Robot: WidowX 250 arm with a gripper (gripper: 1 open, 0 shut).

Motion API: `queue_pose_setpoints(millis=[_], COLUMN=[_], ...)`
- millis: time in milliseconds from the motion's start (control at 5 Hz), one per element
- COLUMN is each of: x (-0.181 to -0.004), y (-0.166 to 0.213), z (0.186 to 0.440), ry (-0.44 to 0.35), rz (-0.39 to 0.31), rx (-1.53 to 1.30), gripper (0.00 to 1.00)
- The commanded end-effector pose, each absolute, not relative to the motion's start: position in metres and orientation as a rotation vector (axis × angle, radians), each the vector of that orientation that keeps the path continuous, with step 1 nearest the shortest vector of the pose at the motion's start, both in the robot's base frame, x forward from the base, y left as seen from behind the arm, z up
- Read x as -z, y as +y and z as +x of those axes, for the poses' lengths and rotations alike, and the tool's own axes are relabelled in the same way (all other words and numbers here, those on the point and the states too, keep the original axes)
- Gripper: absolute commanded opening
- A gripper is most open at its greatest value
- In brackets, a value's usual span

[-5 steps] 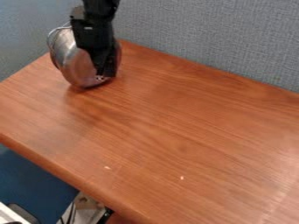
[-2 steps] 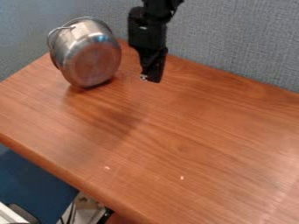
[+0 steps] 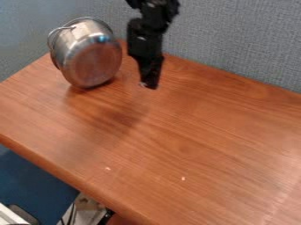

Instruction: Move the red object from the metal pot to the table

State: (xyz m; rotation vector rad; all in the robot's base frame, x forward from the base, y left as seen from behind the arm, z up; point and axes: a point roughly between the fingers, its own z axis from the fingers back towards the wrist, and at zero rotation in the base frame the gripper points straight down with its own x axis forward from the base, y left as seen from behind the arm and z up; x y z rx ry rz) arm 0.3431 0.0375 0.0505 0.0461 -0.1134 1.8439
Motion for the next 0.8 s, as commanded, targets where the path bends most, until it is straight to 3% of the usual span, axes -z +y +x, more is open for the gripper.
queue_pose_setpoints(millis=[0,200,600], x=[-0.062,-0.041,-0.028], y=[0.046,0.043,0.048], z=[0.358,0.37,0.387], ry=[-0.172,-0.152,-0.084], rz=[0.019,0.053,0.121], rx=[-1.938,-1.887,-1.774], gripper=[0.0,0.0,0.0])
